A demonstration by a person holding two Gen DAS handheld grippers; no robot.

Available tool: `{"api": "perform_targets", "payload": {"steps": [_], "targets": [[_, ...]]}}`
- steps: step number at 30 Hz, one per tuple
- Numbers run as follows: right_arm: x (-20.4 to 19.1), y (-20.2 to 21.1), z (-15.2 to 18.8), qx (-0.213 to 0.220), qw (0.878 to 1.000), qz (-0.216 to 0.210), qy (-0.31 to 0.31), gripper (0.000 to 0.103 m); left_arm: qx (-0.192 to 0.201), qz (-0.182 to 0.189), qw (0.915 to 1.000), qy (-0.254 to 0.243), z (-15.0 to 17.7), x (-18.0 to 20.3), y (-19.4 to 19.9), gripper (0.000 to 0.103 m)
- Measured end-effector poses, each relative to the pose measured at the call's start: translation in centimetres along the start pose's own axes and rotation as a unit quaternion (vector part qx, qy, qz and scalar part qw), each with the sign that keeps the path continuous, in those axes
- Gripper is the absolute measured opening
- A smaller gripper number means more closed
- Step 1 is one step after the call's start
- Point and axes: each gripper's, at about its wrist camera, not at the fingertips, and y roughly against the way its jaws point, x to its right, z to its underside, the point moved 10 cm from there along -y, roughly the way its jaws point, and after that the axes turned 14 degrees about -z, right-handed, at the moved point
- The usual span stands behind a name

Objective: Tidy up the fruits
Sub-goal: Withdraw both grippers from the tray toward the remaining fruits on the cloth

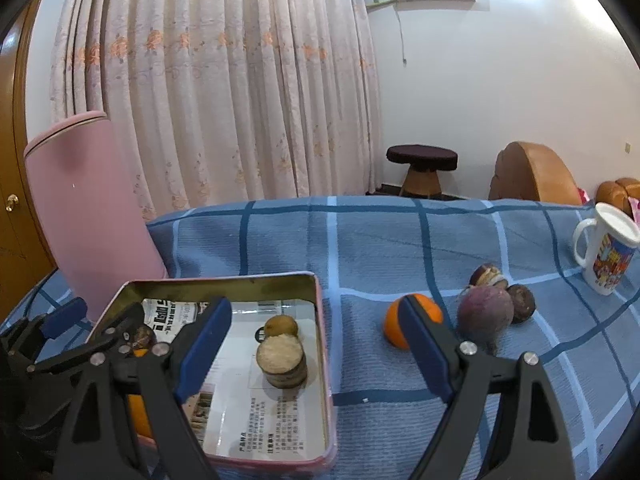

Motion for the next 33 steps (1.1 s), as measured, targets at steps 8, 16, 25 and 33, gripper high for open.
{"api": "perform_targets", "payload": {"steps": [8,16,25,33], "targets": [[0.2,0.6,-0.1,0.005,1.0,0.011,0.017,0.088,0.005,0.001,1.0,0.005,0.0,0.2,0.4,0.07],[0.8,1.2,-0.1,0.006,1.0,0.015,0.017,0.088,0.01,0.007,0.9999,0.006,0.0,0.7,1.1,0.07],[2.1,1.9,0.1,0.007,1.0,0.023,0.016,0.088,0.02,0.007,0.9997,0.006,0.0,1.3,1.9,0.07],[3.6,2.6,0.2,0.007,0.999,0.032,0.011,0.088,0.024,0.004,0.9996,0.011,0.2,1.5,2.1,0.07]]}}
